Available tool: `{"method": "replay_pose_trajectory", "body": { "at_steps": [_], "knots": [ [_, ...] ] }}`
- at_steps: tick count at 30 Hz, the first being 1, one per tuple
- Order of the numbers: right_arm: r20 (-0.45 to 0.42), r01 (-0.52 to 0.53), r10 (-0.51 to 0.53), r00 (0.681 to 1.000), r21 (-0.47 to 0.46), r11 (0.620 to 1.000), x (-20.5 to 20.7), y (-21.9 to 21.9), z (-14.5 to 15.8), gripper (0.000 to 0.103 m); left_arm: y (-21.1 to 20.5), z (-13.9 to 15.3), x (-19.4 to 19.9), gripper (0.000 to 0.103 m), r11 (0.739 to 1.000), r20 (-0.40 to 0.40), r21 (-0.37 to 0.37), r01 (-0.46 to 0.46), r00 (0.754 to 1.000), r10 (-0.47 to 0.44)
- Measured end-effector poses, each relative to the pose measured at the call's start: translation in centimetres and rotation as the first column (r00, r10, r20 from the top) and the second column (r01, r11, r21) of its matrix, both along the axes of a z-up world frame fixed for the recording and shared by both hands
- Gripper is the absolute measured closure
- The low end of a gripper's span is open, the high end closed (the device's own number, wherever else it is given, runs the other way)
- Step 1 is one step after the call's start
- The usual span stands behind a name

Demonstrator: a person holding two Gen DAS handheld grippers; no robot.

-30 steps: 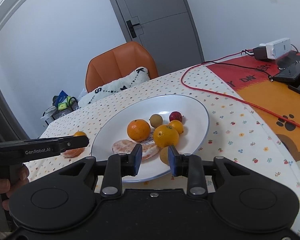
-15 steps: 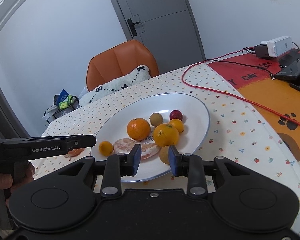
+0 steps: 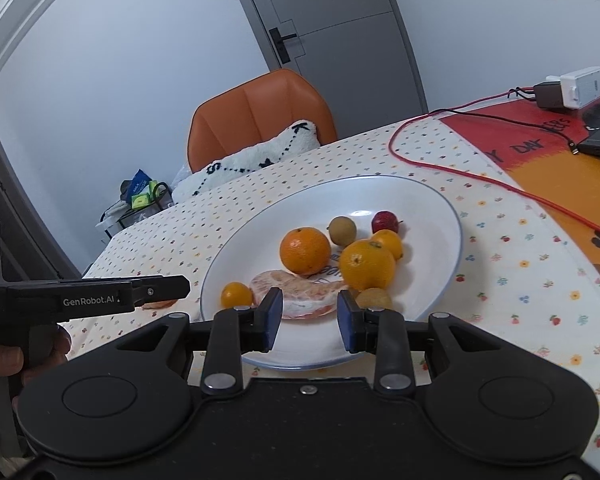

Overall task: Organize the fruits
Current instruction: 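Carry the tangerine and kiwi into the white bowl and open both tools, then move both open tools back toward the remaining pomelo segment and red plum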

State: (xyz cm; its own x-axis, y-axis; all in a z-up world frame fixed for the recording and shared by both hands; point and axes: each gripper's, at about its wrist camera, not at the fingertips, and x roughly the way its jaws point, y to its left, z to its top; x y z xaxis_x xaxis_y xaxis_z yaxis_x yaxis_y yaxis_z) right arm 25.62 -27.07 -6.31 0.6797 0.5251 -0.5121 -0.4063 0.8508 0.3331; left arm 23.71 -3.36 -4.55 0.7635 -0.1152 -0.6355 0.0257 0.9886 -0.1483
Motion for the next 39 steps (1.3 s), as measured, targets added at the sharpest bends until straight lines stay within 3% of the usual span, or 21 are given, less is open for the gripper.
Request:
{"method": "replay_pose_trajectory", "body": {
  "at_steps": [5, 10, 22, 27, 39],
  "knots": [
    [0.0, -0.02, 0.02, 1.0, 0.003, 1.0, 0.1, 0.9, 0.0, 0.071, 1.4, -0.2, -0.4, 0.065, 0.999, -0.012, -0.006, -0.033, 0.999, 0.033],
    [-0.003, -0.044, 0.044, 0.999, 0.0, 0.999, 0.2, 2.0, -0.1, 0.071, 2.7, -0.3, -0.9, 0.054, 0.997, -0.014, -0.015, -0.071, 0.997, 0.071],
    [0.01, -0.099, 0.098, 0.995, 0.004, 0.995, 0.4, 4.8, 0.4, 0.071, 6.2, -0.4, -2.3, 0.038, 0.989, -0.033, -0.03, -0.148, 0.989, 0.147],
    [0.017, -0.113, 0.113, 0.993, 0.011, 0.994, 0.6, 6.1, 0.5, 0.067, 7.8, -0.4, -3.1, 0.032, 0.981, -0.035, -0.025, -0.193, 0.981, 0.192],
    [0.056, -0.186, 0.186, 0.981, -0.001, 0.983, 0.4, 9.5, 1.3, 0.042, 11.0, -0.4, -4.7, 0.026, 0.962, -0.042, -0.03, -0.27, 0.962, 0.269]
  ]
}}
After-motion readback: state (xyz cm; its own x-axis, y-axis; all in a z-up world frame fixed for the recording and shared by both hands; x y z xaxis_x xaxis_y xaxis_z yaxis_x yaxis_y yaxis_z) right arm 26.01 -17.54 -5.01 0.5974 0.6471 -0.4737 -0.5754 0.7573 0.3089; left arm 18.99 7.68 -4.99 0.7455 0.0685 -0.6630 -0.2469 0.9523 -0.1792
